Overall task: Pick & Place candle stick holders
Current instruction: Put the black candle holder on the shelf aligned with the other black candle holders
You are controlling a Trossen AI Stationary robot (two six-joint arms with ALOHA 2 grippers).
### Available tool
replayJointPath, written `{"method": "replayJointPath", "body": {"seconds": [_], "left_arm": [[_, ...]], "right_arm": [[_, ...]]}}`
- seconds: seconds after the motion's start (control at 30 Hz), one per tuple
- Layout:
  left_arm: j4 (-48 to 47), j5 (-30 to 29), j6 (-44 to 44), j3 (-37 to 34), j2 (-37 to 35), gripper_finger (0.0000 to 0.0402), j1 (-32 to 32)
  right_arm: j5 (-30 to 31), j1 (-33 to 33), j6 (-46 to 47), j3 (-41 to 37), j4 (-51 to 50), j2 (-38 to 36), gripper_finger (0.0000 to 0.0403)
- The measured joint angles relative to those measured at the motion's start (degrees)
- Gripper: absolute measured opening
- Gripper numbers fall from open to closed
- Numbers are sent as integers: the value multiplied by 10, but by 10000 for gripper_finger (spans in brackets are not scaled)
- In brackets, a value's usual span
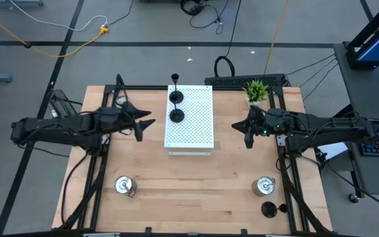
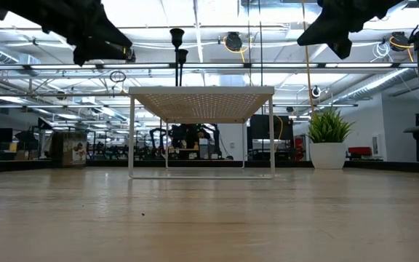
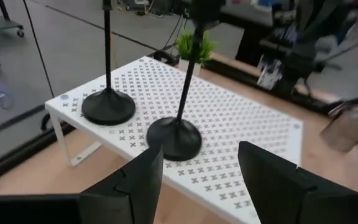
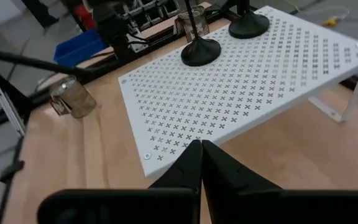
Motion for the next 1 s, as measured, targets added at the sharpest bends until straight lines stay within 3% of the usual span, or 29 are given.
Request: {"method": "replayJointPath", "body": {"seconds": [0.23,0.57,0.77,1.0], "left_arm": [[0,0,-8,0,-30,216,-1],[1,1,-21,0,-32,216,-1],[5,1,-65,0,-32,216,-1],[8,16,-114,0,-32,216,-1]], "right_arm": [[-3,0,-14,0,5,0,1],[-107,0,-37,0,17,0,0],[-237,0,-68,0,0,-5,0],[-421,0,-109,0,-111,-42,0]]}}
